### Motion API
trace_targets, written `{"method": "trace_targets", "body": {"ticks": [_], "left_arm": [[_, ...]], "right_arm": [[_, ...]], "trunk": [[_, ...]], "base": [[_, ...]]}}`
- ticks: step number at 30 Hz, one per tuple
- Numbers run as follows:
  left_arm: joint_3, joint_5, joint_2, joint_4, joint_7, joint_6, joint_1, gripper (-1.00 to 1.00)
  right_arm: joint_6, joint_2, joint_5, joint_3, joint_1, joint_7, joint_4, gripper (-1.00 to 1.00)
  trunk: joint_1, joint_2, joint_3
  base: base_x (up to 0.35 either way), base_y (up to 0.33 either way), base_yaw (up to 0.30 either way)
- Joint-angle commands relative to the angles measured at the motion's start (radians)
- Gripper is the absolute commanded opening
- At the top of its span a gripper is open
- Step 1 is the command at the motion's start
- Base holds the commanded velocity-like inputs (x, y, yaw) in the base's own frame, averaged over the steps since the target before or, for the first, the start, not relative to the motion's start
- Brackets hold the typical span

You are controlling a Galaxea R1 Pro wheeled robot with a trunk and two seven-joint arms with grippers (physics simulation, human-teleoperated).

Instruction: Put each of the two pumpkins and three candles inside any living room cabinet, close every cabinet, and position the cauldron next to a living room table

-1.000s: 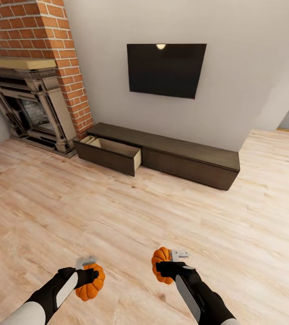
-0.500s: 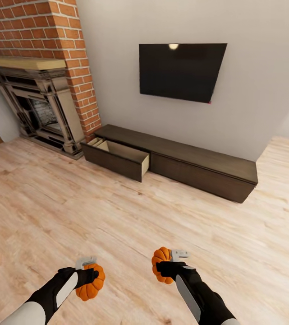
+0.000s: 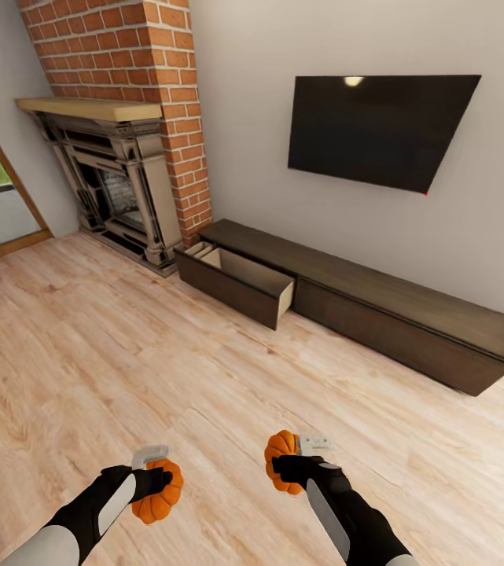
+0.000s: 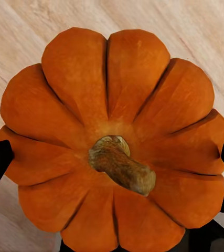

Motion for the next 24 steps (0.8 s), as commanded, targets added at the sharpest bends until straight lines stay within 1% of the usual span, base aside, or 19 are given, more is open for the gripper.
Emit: {"method": "trace_targets", "body": {"ticks": [1,11,24], "left_arm": [[-0.008,0.01,0.001,-0.003,0.01,0.004,-0.001,-1.0],[-0.008,0.01,0.001,-0.001,0.01,0.003,-0.001,-1.0],[-0.008,0.01,0.001,-0.001,0.01,0.003,-0.001,-1.0]], "right_arm": [[0.003,-0.001,-0.011,0.003,-0.001,-0.008,-0.002,-1.0],[0.003,-0.001,-0.011,0.003,-0.001,-0.008,-0.001,-1.0],[0.003,-0.002,-0.011,0.003,-0.001,-0.008,-0.001,-1.0]], "trunk": [[0.001,-0.002,-0.002],[0.001,-0.002,-0.002],[0.001,-0.002,-0.002]], "base": [[0.336,0.0,0.287],[0.336,0.073,0.287],[0.336,0.124,0.287]]}}
